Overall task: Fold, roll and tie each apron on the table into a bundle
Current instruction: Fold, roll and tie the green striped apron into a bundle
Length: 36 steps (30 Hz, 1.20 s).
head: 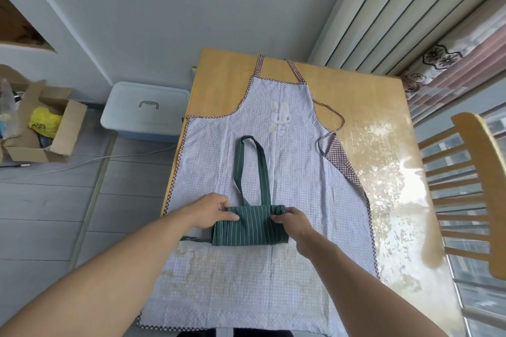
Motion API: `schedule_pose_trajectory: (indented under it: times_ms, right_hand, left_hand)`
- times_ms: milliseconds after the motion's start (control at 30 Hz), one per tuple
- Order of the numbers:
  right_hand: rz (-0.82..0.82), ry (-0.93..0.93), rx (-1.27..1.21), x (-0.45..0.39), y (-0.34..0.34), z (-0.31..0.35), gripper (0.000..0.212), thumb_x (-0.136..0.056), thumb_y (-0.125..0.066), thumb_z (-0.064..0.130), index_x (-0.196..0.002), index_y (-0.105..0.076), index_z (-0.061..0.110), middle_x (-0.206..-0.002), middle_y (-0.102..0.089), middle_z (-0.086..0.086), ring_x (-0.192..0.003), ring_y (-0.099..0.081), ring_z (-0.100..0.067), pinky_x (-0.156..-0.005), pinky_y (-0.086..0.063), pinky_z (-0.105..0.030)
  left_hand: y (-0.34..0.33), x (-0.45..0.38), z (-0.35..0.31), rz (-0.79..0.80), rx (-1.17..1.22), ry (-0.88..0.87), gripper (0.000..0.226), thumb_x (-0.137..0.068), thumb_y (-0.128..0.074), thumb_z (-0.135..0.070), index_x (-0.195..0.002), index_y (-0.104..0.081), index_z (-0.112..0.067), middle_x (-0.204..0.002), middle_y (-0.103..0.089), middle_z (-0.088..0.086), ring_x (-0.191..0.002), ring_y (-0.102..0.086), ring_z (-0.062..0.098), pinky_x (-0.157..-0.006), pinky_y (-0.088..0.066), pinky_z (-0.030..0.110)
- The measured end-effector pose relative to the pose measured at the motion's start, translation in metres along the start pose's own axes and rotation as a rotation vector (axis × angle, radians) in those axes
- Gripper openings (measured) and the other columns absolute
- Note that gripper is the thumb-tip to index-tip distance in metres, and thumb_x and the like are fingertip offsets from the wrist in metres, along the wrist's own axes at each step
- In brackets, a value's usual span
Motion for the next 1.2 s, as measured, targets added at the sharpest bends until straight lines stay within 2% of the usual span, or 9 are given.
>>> schedule_pose_trajectory:
  times_ms: [67,233,333,467,600,833,1000,1100,1200]
  right_hand:
    - [0.022,-0.024,-0.059,0.001,0.0,-0.004,0.026,-0.093,-0.065,0.013,-0.119,-0.061,0.011,-0.114,-0.071,-0.01,-0.106,-0.067,-0.028,-0.099,-0.055,-0.05]
    - [0.086,0.018,-0.211,0.013,0.0,0.006,0.017,-0.098,-0.056,0.003,-0.114,-0.063,0.007,-0.111,-0.074,-0.015,-0.093,-0.07,-0.028,-0.071,-0.059,-0.039]
    - [0.133,0.126,-0.172,0.034,0.004,0.03,0.014,-0.098,-0.056,0.001,-0.102,-0.063,0.012,-0.1,-0.074,-0.009,-0.086,-0.067,-0.024,-0.065,-0.052,-0.035]
    - [0.23,0.285,-0.024,0.068,0.006,0.081,0.018,-0.095,-0.059,-0.003,-0.101,-0.063,0.014,-0.099,-0.073,-0.009,-0.09,-0.067,-0.024,-0.079,-0.05,-0.038]
    - [0.331,0.362,0.107,0.107,-0.003,0.124,0.019,-0.093,-0.061,-0.004,-0.103,-0.062,0.012,-0.102,-0.073,-0.009,-0.095,-0.068,-0.025,-0.086,-0.055,-0.038]
    - [0.077,0.415,0.178,0.135,0.016,0.15,0.014,-0.092,-0.07,0.012,-0.103,-0.065,0.021,-0.109,-0.071,-0.008,-0.098,-0.068,-0.026,-0.097,-0.055,-0.048]
    - [-0.436,0.494,-0.152,0.179,0.041,0.123,0.074,-0.075,-0.085,0.052,-0.132,-0.047,0.024,-0.122,-0.054,0.002,-0.103,-0.06,-0.016,-0.069,-0.048,-0.026]
    - [-0.549,0.474,-0.261,0.196,0.042,0.099,0.067,-0.076,-0.083,0.056,-0.124,-0.051,0.021,-0.115,-0.059,0.004,-0.098,-0.062,-0.013,-0.07,-0.047,-0.027]
    - [-0.418,0.5,-0.27,0.203,0.03,0.091,0.046,-0.087,-0.076,0.047,-0.121,-0.062,0.019,-0.103,-0.074,0.006,-0.085,-0.073,-0.01,-0.07,-0.056,-0.026]
  left_hand:
    - [-0.004,0.003,0.005,-0.058,0.045,0.0,0.047,-0.079,-0.071,-0.062,-0.073,-0.048,-0.021,-0.062,-0.04,-0.008,-0.058,-0.035,0.01,-0.059,-0.029,0.028]
    - [-0.024,0.017,0.006,-0.036,0.286,0.053,0.046,-0.081,-0.066,-0.066,-0.072,-0.048,-0.026,-0.07,-0.046,-0.012,-0.068,-0.046,0.008,-0.067,-0.038,0.027]
    - [-0.033,0.034,-0.006,0.159,0.554,0.124,0.057,-0.064,-0.091,-0.055,-0.098,-0.063,-0.018,-0.112,-0.067,-0.003,-0.111,-0.058,0.013,-0.108,-0.041,0.034]
    - [-0.024,0.056,-0.035,0.279,0.715,0.143,0.119,-0.048,-0.099,-0.05,-0.149,-0.043,-0.022,-0.153,-0.046,0.005,-0.143,-0.04,0.025,-0.122,-0.027,0.049]
    - [-0.036,0.085,-0.076,0.477,0.665,0.098,0.083,-0.064,-0.088,-0.054,-0.132,-0.061,-0.014,-0.126,-0.071,0.008,-0.117,-0.067,0.021,-0.107,-0.049,0.038]
    - [-0.003,0.101,-0.125,0.104,0.794,-0.087,0.044,-0.09,-0.074,-0.037,-0.12,-0.068,-0.006,-0.111,-0.075,0.016,-0.1,-0.073,0.03,-0.093,-0.057,0.043]
    - [0.018,0.108,-0.143,-0.142,0.785,-0.215,0.038,-0.092,-0.071,-0.044,-0.115,-0.069,-0.014,-0.101,-0.078,0.008,-0.094,-0.076,0.027,-0.092,-0.059,0.05]
    - [0.024,0.111,-0.151,-0.217,0.792,-0.206,0.034,-0.093,-0.068,-0.048,-0.111,-0.07,-0.019,-0.099,-0.079,0.003,-0.092,-0.076,0.025,-0.088,-0.06,0.051]
    - [0.017,0.115,-0.162,-0.223,0.72,-0.202,0.042,-0.088,-0.063,-0.063,-0.109,-0.071,-0.027,-0.097,-0.079,-0.001,-0.092,-0.076,0.023,-0.088,-0.06,0.049]
Point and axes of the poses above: each hand's wrist, its own x-axis away from the middle knuckle, its own y-axis out of the back of the hand, z = x × y, the point moved 9 cm from there along -x, towards the middle knuckle
